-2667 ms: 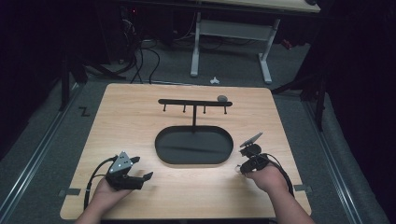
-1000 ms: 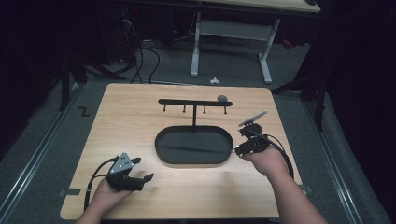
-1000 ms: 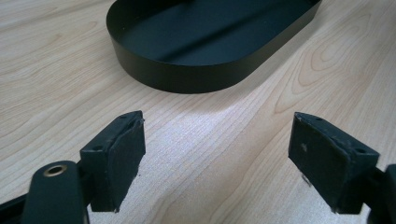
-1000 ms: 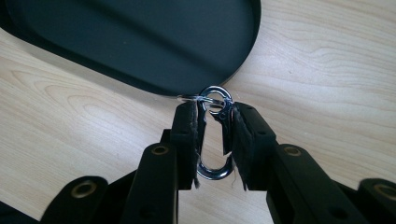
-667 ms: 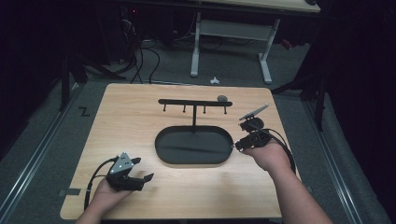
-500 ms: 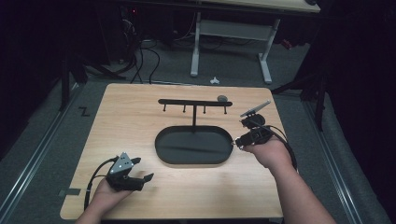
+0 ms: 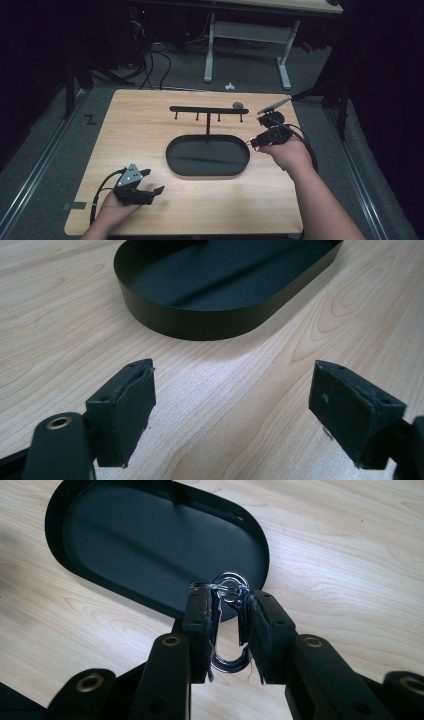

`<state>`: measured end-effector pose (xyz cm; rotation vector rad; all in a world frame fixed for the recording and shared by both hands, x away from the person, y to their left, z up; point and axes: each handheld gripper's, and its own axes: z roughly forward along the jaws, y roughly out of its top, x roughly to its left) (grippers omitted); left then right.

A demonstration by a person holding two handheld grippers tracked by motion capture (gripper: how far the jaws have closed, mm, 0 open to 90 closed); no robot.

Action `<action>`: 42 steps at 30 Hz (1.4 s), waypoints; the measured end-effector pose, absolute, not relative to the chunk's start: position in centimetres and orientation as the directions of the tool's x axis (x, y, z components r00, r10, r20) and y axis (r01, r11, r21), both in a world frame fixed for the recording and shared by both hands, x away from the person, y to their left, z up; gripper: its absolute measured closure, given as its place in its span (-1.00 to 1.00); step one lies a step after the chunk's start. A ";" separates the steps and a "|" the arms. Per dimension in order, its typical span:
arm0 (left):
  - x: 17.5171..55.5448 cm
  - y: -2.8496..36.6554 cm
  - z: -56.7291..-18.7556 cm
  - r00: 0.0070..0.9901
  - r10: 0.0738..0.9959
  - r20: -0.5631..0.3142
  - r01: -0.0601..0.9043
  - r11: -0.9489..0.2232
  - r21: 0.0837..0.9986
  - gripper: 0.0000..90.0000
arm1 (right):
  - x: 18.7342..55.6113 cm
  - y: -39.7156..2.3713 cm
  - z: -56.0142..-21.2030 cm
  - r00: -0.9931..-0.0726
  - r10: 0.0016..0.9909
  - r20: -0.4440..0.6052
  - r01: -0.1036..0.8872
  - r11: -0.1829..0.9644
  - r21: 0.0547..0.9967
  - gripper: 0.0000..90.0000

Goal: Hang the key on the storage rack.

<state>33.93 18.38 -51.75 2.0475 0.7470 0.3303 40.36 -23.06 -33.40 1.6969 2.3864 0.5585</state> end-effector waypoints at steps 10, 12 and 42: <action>34.0 18.5 -51.7 0.779 0.624 -0.052 0.379 -0.404 0.832 -0.57 | 41.7 -22.7 -32.3 -0.341 0.937 0.081 0.867 0.279 0.412 0.58; 34.0 18.5 -51.7 0.779 0.624 -0.052 0.380 -0.405 0.832 -0.57 | 41.9 -22.6 -32.1 -0.343 0.936 0.085 0.863 0.278 0.421 0.58; 34.0 18.6 -51.7 0.778 0.626 -0.052 0.381 -0.405 0.831 -0.57 | 44.2 -21.0 -30.5 -0.352 0.933 0.072 0.849 0.286 0.444 0.58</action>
